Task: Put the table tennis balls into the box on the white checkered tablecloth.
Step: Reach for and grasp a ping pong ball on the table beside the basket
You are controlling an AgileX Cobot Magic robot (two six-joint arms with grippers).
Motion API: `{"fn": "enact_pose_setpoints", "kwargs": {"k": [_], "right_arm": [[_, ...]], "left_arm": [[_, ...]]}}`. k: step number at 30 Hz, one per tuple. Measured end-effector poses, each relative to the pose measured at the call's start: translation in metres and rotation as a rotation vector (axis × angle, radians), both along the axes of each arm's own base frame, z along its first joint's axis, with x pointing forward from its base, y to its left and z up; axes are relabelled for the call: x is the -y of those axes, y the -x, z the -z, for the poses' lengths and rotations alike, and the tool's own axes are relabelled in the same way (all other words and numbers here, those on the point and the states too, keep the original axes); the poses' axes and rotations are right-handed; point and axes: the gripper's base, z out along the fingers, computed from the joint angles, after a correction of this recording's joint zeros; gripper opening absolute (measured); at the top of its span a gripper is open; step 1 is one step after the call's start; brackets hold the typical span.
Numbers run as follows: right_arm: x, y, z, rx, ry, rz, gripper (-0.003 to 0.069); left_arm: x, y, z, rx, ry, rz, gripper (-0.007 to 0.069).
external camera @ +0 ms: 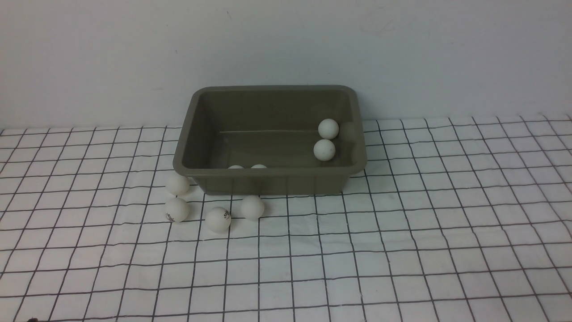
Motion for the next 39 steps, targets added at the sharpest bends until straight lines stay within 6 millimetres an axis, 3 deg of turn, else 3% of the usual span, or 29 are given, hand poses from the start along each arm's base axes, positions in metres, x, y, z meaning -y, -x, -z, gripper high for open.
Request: {"fn": "enact_pose_setpoints", "kwargs": {"k": [7,39], "right_arm": [[-0.0009,0.0014,0.0091,-0.103,0.016,-0.012,0.0451],[-0.0010,0.0016,0.0093,-0.111,0.016,-0.013,0.0451]], "left_arm": [[0.0000,0.0000,0.0000,0.000,0.000,0.000,0.0447],[0.0000,0.0000,0.0000,0.000,0.000,0.000,0.0447]]}}
